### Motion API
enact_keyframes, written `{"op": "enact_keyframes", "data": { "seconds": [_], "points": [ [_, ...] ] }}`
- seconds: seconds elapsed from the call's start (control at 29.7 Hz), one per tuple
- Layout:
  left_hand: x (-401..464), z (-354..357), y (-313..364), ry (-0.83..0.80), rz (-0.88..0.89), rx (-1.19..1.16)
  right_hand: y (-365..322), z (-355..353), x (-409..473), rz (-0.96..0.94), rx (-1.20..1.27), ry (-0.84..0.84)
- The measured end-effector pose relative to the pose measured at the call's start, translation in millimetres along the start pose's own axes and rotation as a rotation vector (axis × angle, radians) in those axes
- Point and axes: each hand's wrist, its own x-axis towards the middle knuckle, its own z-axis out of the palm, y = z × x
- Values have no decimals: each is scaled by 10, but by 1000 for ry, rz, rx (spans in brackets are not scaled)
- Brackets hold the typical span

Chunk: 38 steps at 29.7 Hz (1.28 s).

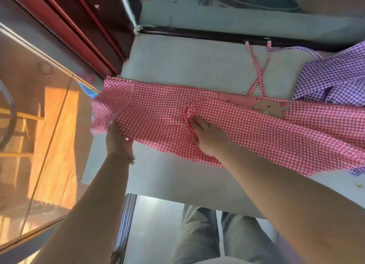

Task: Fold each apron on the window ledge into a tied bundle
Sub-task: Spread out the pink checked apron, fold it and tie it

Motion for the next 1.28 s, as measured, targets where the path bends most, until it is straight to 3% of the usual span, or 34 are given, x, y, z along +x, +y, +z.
{"op": "enact_keyframes", "data": {
  "seconds": [0.17,0.24,0.34,0.44,0.54,0.57,0.61,0.67,0.74,0.81,0.94,1.14,1.28],
  "points": [
    [-521,439,-10,-218,247,241,-85,72,30,65,-83,21],
    [-649,558,-19,-190,259,197,-74,55,0,6,-9,35],
    [-517,523,38,54,245,139,70,80,-156,-69,42,183],
    [-164,288,9,337,238,207,324,179,-405,-26,-36,313],
    [-83,162,-213,664,143,578,611,398,-658,-94,-189,220],
    [-164,202,-314,629,225,720,711,468,-735,-114,-239,190],
    [-284,265,-434,489,385,888,793,521,-805,-134,-276,166],
    [-546,457,-688,-29,769,1325,917,577,-925,-164,-305,146],
    [-717,682,-927,-692,1047,1690,982,608,-1021,-181,-308,139],
    [-769,863,-1076,-1100,1064,1990,1009,616,-1077,-185,-321,149],
    [-539,951,-1244,-1186,910,2246,1230,613,-1211,-115,-369,109],
    [-315,798,-1268,-1260,1011,2303,1606,533,-1283,20,-307,4],
    [-449,849,-1208,-1206,1012,2303,1714,418,-1247,62,-239,29]
  ]
}}
